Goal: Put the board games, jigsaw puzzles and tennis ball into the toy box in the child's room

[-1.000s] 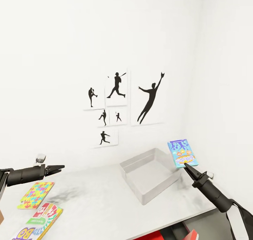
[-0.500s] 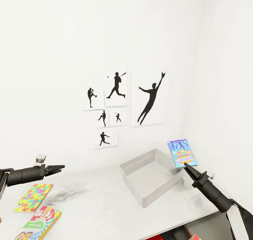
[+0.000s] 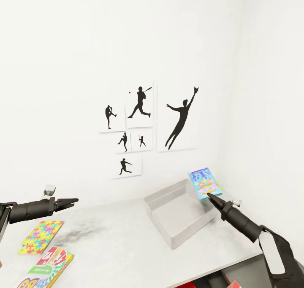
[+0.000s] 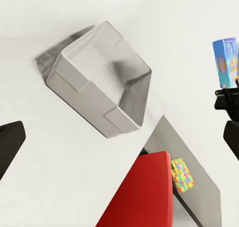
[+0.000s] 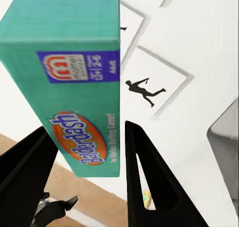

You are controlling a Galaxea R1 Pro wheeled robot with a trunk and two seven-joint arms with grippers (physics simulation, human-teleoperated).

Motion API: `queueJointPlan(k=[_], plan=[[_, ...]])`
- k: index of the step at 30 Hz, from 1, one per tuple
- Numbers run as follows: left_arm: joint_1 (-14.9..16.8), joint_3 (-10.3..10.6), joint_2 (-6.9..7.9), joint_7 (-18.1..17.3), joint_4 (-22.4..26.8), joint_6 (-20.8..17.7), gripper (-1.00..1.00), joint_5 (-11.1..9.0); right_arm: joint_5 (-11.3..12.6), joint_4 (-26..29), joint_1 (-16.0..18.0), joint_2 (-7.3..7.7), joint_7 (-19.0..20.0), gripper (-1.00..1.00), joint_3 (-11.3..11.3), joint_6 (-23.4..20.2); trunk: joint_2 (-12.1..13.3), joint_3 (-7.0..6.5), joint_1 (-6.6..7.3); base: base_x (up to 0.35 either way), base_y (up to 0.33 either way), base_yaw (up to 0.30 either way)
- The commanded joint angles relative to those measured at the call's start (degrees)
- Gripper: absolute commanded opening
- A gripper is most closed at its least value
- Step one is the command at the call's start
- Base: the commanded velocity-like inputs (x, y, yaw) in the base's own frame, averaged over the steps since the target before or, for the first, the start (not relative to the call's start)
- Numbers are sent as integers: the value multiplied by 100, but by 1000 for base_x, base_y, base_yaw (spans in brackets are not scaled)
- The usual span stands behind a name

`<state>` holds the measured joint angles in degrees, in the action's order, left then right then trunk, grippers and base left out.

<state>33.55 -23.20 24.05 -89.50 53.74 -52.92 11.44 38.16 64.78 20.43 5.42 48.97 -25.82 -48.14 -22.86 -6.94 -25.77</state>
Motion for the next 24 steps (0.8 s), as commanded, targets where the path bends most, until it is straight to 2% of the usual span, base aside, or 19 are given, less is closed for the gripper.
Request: queueJointPlan(k=[1, 4, 7, 10, 12, 14, 17, 24], plan=[[2, -10, -4, -50, 4, -60, 100, 60, 50, -33, 242, -10, -282, -100, 34, -215, -6, 4, -2, 0, 0, 0], [2, -18, -3, -50, 4, -60, 100, 60, 43, -253, 853, -52, -1042, -100, 83, -616, -6, 4, -2, 0, 0, 0], [2, -28, 2, -50, 4, -60, 100, 60, 21, -650, 1716, -257, -2142, -100, 136, -849, -6, 4, -2, 0, 0, 0], [2, -27, 1, -50, 4, -60, 100, 60, 12, -985, 2164, -347, -2890, -100, 260, -889, -6, 4, -2, 0, 0, 0], [2, -27, -3, -50, 4, -60, 100, 60, 19, -1501, 2586, -384, -3639, -100, 377, -919, -6, 4, -2, 0, 0, 0], [2, -29, 0, -50, 4, -60, 100, 60, 29, -1918, 2828, -384, -4063, -100, 421, -935, -6, 4, -2, 0, 0, 0], [2, -30, 2, -50, 4, -60, 100, 61, 49, -2308, 3017, -350, -4400, -100, 449, -946, -6, 4, -2, 0, 0, 0], [2, -26, 3, -50, 4, -60, 100, 66, 59, -2533, 3100, -255, -4546, -100, 433, -953, -6, 33, -2, 0, 0, 0]])
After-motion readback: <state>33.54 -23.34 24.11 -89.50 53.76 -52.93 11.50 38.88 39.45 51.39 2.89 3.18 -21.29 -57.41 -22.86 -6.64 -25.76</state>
